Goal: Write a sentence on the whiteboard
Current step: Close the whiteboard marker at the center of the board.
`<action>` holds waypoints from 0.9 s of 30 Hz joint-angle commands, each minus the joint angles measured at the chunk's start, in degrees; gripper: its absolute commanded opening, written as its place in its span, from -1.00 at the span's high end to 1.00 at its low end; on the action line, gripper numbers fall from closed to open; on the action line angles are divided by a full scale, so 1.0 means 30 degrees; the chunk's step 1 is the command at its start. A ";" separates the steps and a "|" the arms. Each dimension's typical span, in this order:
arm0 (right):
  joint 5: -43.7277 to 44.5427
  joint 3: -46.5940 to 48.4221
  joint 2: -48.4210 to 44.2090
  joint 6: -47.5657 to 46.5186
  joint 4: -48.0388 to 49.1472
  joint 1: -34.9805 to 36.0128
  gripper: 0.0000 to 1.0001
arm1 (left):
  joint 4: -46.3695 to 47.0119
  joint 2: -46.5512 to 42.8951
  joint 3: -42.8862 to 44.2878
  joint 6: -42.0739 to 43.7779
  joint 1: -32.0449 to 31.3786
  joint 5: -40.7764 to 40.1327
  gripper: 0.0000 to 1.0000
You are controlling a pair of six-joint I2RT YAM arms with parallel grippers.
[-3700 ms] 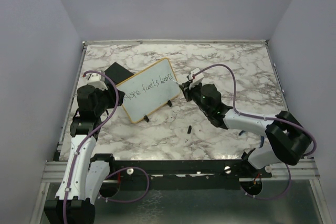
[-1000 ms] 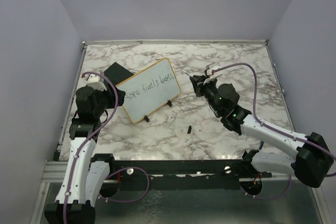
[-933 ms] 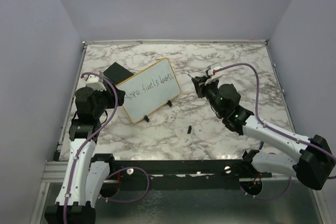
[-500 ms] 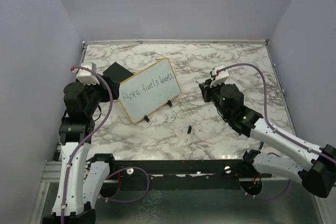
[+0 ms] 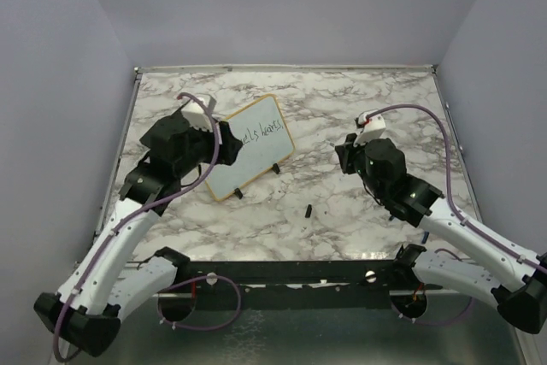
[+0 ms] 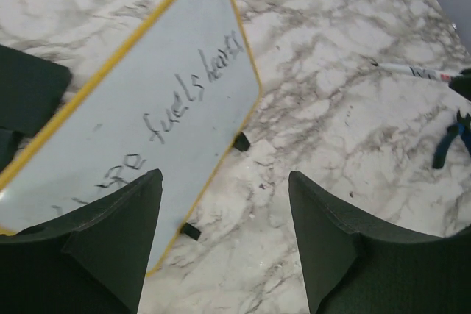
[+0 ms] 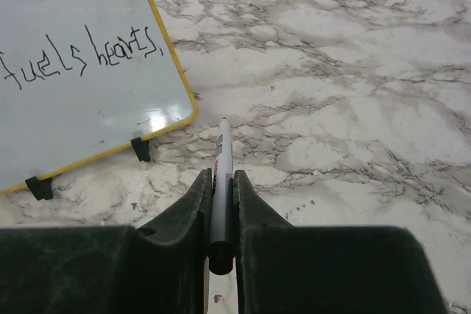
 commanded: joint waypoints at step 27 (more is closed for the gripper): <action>0.1574 -0.2081 -0.2258 0.2129 -0.2056 -0.2095 0.99 | 0.7238 1.2494 -0.2348 -0.8643 -1.8829 -1.1847 -0.40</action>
